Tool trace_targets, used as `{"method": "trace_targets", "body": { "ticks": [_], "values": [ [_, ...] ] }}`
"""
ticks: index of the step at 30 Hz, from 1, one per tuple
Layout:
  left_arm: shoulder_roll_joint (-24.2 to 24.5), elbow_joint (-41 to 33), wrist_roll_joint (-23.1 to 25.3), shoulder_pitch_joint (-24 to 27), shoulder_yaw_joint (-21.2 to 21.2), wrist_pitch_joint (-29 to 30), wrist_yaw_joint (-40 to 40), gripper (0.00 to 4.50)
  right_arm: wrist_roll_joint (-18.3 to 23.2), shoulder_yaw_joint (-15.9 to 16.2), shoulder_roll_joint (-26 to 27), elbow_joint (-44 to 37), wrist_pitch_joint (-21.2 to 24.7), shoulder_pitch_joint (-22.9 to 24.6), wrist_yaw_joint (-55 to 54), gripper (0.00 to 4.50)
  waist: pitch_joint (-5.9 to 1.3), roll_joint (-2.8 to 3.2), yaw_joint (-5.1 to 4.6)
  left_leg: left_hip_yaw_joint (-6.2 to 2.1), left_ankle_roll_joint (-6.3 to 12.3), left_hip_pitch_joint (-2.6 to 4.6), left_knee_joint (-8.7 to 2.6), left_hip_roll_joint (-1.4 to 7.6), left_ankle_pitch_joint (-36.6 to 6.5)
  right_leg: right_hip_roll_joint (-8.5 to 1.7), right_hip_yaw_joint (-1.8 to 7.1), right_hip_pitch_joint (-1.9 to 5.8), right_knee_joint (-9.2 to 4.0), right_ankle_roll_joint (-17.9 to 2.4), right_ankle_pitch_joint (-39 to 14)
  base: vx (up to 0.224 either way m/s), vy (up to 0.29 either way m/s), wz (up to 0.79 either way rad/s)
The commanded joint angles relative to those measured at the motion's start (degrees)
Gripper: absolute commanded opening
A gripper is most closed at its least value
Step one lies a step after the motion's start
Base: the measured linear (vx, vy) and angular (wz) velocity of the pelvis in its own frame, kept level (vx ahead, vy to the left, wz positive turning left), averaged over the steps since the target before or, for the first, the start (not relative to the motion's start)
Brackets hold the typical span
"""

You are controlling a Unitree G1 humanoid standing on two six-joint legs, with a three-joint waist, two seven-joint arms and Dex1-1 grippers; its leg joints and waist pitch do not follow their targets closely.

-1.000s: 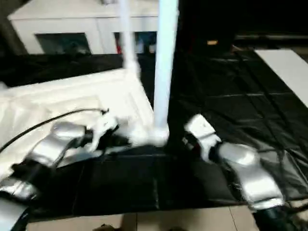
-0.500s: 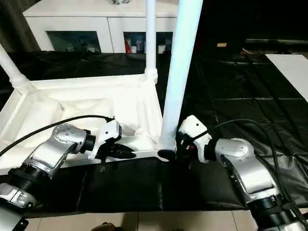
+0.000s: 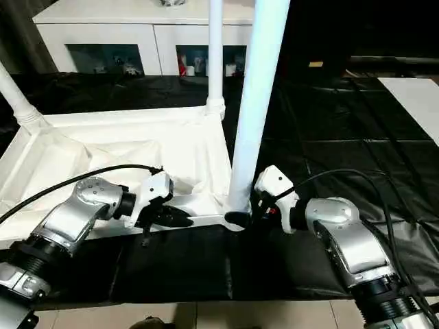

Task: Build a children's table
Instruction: Rotate leg to tighten

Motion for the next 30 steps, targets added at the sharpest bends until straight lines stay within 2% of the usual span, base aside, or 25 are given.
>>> {"method": "trace_targets", "body": {
  "ticks": [1,8,10,11,12,14,15,16,17,18,19,20,21,23,24,25,26,27,28,29,30],
  "values": [
    [-0.31,-3.53,-1.16,-0.38,-0.41,0.13,-1.66,0.0,-0.25,-0.22,0.14,1.14,-0.25,-1.05,0.82,2.63,-4.22,-1.11,-0.09,-1.94,4.4,1.32,-4.16,4.23,-7.4,-4.64,2.83,2.61,-3.32,-12.97,-10.56,0.0,0.0,0.0],
    [-0.09,-3.67,-1.04,-0.21,-0.39,0.44,-1.49,0.0,-0.8,0.12,0.71,3.12,-0.75,-1.77,0.57,2.63,-4.23,-1.08,-0.22,-1.91,4.49,1.27,-4.04,4.14,-7.34,-4.62,2.8,2.6,-3.26,-13.28,-10.16,0.0,0.0,0.0],
    [-0.78,-2.6,-0.37,-0.66,0.12,1.46,0.94,0.0,-1.9,0.0,2.25,5.92,-1.42,-2.34,-2.4,2.63,-4.16,-1.04,-0.28,-1.95,4.05,1.32,-4.13,4.17,-8.16,-4.6,2.78,2.54,-3.39,-13.17,-11.25,0.0,0.0,0.0],
    [-2.36,-0.68,0.01,-1.5,1.23,2.23,4.54,0.0,-3.8,-0.51,4.21,9.42,-1.56,-3.19,-7.71,2.63,-4.18,-1.03,-0.34,-1.94,3.78,1.32,-4.12,4.18,-8.28,-4.6,2.78,2.56,-3.36,-13.19,-11.37,0.0,0.0,0.0],
    [-4.27,1.63,0.49,-2.53,2.46,3.09,8.88,0.0,-4.95,-1.96,6.99,12.94,-0.79,-4.21,-14.34,2.63,-4.04,-0.99,-0.73,-1.86,3.11,1.26,-4.15,3.94,-8.68,-4.4,2.75,2.27,-3.58,-13.44,-11.82,0.0,0.0,0.0],
    [-5.54,3.15,0.79,-3.2,3.27,3.63,11.74,0.0,-5.65,-3.03,8.87,15.25,-0.16,-4.9,-18.75,2.63,-3.82,-1.18,-1.33,-2.09,0.7,1.52,-4.24,3.81,-12.33,-4.5,2.7,2.17,-4.06,-12.53,-17.24,0.0,0.0,0.0],
    [-7.78,5.87,1.21,-4.45,4.36,4.18,16.36,0.0,-5.08,-5.14,12.24,17.02,1.04,-5.49,-24.41,2.62,-3.81,-1.38,-1.41,-2.15,0.33,1.54,-4.29,3.72,-13.04,-4.53,2.65,2.26,-4.16,-12.06,-18.38,0.0,0.0,0.0],
    [-10.24,8.61,1.22,-5.88,5.63,5.51,20.97,0.0,-4.54,-6.97,15.63,18.04,2.6,-5.93,-29.74,2.62,-3.65,-1.29,-1.91,-2.06,-0.17,1.69,-4.29,3.57,-14.42,-4.43,2.8,1.94,-4.4,-11.64,-20.23,0.0,0.0,0.0],
    [-12.12,10.66,1.07,-7.01,6.67,6.65,24.47,0.0,-4.87,-7.94,17.86,18.75,3.4,-6.38,-34.1,2.62,-3.72,-1.45,-2.1,-2.26,-0.91,1.82,-4.33,3.44,-15.07,-4.46,2.62,1.92,-4.63,-10.8,-22.41,0.0,0.0,0.0],
    [-14.26,13.1,0.6,-8.44,8.36,7.93,29.1,0.0,-4.75,-9.21,20.26,19.75,4.29,-7.0,-38.4,2.62,-3.81,-1.57,-2.02,-2.43,-1.04,1.76,-4.37,3.45,-14.93,-4.59,2.54,2.18,-4.67,-10.36,-22.76,0.0,0.0,0.0],
    [-15.11,14.23,0.4,-9.15,8.93,8.41,30.86,0.0,-4.63,-9.66,21.49,20.42,4.54,-7.43,-40.07,2.62,-3.71,-1.28,-1.83,-2.28,-0.93,2.17,-4.35,3.5,-15.2,-4.6,2.65,1.71,-4.96,-9.93,-23.13,0.0,0.0,0.0],
    [-15.59,14.86,0.29,-9.55,9.24,8.67,31.84,0.0,-4.56,-9.9,22.18,20.8,4.67,-7.67,-41.01,2.62,-3.65,-1.37,-2.03,-2.1,-0.62,2.24,-4.34,3.47,-15.76,-4.54,2.72,1.53,-5.21,-9.93,-23.54,0.0,0.0,0.0],
    [-17.64,18.32,0.26,-11.69,10.55,8.62,36.48,0.0,-4.04,-11.85,26.15,23.27,3.91,-9.55,-47.41,2.62,-3.68,-1.06,-2.07,-2.33,-0.65,1.86,-4.49,3.35,-15.73,-4.62,2.56,1.87,-5.08,-9.29,-23.66,0.0,0.0,0.0],
    [-18.96,21.25,0.77,-13.48,11.36,7.43,39.85,0.0,-3.62,-13.65,29.83,25.58,2.47,-11.58,-53.58,2.62,-3.77,-0.84,-2.45,-2.49,-1.49,2.1,-4.65,3.23,-17.24,-4.5,2.42,1.46,-5.31,-8.91,-24.49,0.0,0.0,0.0],
    [-19.48,22.48,1.24,-14.3,11.69,6.47,41.78,0.0,-3.93,-13.71,31.43,26.53,1.75,-12.73,-55.85,2.62,-3.81,-0.75,-2.45,-2.6,-1.67,2.1,-4.69,3.29,-17.53,-4.56,2.4,1.59,-5.3,-8.77,-24.22,0.0,0.0,0.0],
    [-19.83,23.2,1.61,-14.9,11.77,5.72,42.64,0.0,-5.08,-12.89,32.73,27.09,1.12,-13.69,-57.13,2.62,-3.85,-0.39,-2.42,-2.66,-1.8,2.09,-4.78,3.25,-17.72,-4.52,2.38,1.59,-5.22,-8.62,-22.98,0.0,0.0,0.0],
    [-19.97,23.43,1.8,-15.15,11.74,5.39,42.88,0.0,-6.01,-12.22,33.4,27.25,0.79,-14.14,-57.59,2.62,-3.82,-0.46,-2.54,-2.6,-1.81,2.07,-4.86,3.29,-18.04,-4.47,2.42,1.6,-5.26,-8.56,-22.31,0.0,0.0,0.0],
    [-19.84,23.22,2.35,-15.2,11.22,5.22,42.62,0.0,-7.15,-10.5,33.91,27.18,-0.06,-14.4,-56.25,2.62,-3.97,-0.57,-2.48,-2.58,-1.22,1.73,-4.92,3.29,-17.18,-4.51,2.47,1.91,-4.97,-8.8,-19.48,0.0,0.0,0.0],
    [-19.84,23.22,2.35,-15.2,11.22,5.22,42.62,0.0,-7.15,-10.5,33.91,27.18,-0.06,-14.4,-56.25,2.62,-3.97,-0.57,-2.48,-2.58,-1.22,1.73,-4.92,3.29,-17.18,-4.51,2.47,1.91,-4.97,-8.8,-19.48,0.0,0.0,0.0],
    [-19.57,22.93,3.06,-15.11,10.42,5.22,41.37,0.0,-9.59,-7.76,34.05,26.47,-1.31,-14.38,-54.58,2.62,-4.02,-0.35,-2.45,-2.54,-0.42,1.58,-4.92,3.31,-16.41,-4.62,2.5,2.07,-4.72,-9.2,-18.17,0.0,0.0,0.0],
    [-19.57,22.93,3.06,-15.11,10.42,5.22,41.37,0.0,-9.59,-7.76,34.05,26.47,-1.31,-14.38,-54.58,2.62,-4.0,-0.38,-2.5,-2.5,-0.31,1.52,-4.92,3.31,-16.29,-4.61,2.49,2.08,-4.77,-9.28,-18.07,0.0,0.0,0.0]
  ]
}}
